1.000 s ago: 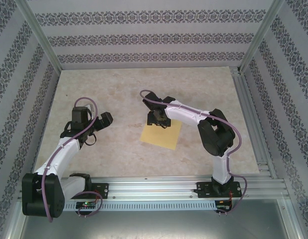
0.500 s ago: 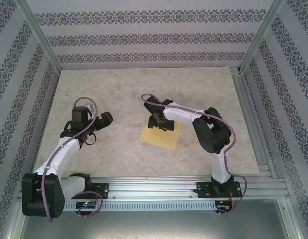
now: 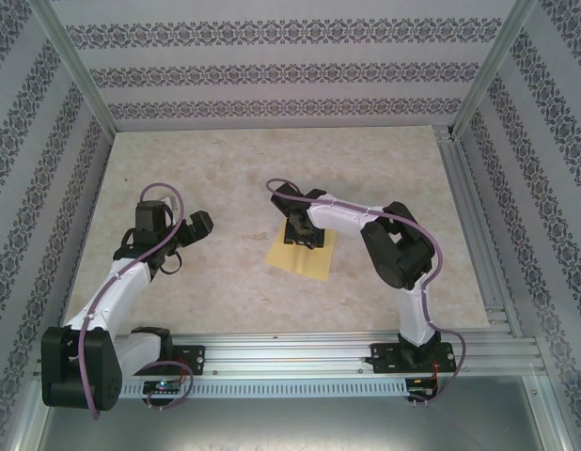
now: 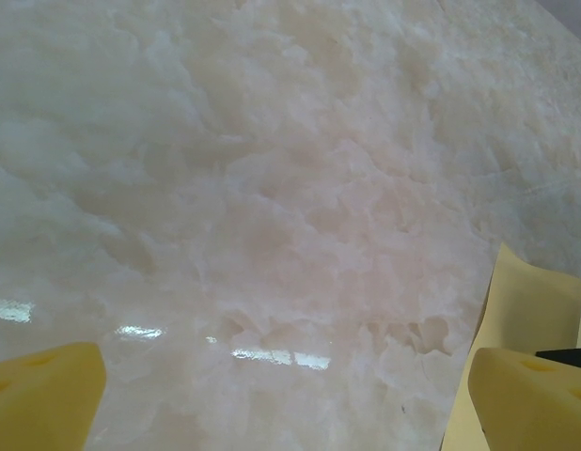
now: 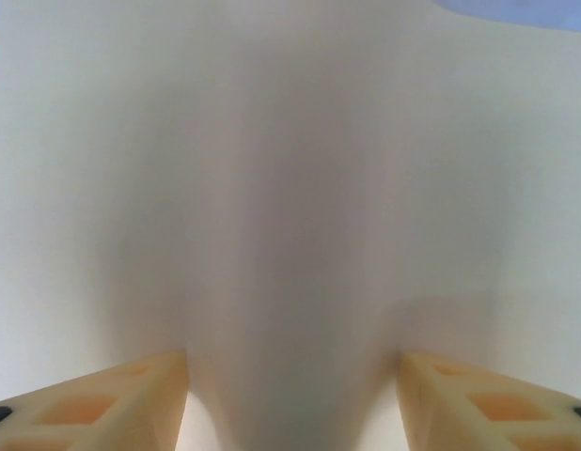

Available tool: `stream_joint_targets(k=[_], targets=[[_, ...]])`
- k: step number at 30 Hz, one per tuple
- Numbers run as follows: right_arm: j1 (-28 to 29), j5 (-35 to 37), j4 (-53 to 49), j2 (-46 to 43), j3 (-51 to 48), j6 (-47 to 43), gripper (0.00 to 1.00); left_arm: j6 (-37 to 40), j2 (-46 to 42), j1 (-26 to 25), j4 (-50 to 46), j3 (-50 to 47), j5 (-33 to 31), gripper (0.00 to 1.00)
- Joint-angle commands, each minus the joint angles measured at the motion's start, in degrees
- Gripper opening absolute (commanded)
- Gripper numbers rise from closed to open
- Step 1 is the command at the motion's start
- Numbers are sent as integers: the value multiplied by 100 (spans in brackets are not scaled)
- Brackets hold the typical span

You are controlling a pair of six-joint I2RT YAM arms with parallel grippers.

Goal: Fold a paper plane with a square sheet of paper (pick it up from the middle)
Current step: Fold the square sheet of paper in half at the center of the table.

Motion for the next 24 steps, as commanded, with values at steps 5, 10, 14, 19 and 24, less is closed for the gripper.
stream_joint_targets(k=[5,10,14,19,24], targets=[[8,-252,201,-563,-28,-382,53,77,-22,-33,-111,195,83,100],[-3,-480,340,-1009,-73,-535,50,39,-25,-34,-108,230,105,100],[-62,-737,510,-1227,-171,-580,49,24,-18,-33,-119,266,126,100],[-153,-1493,1058,-1497,-433,-656,51,-20,-25,-33,-108,293,206,100],[-563,-2443,2142,-1913,-1414,-486,52,-146,5,-42,90,294,574,100]])
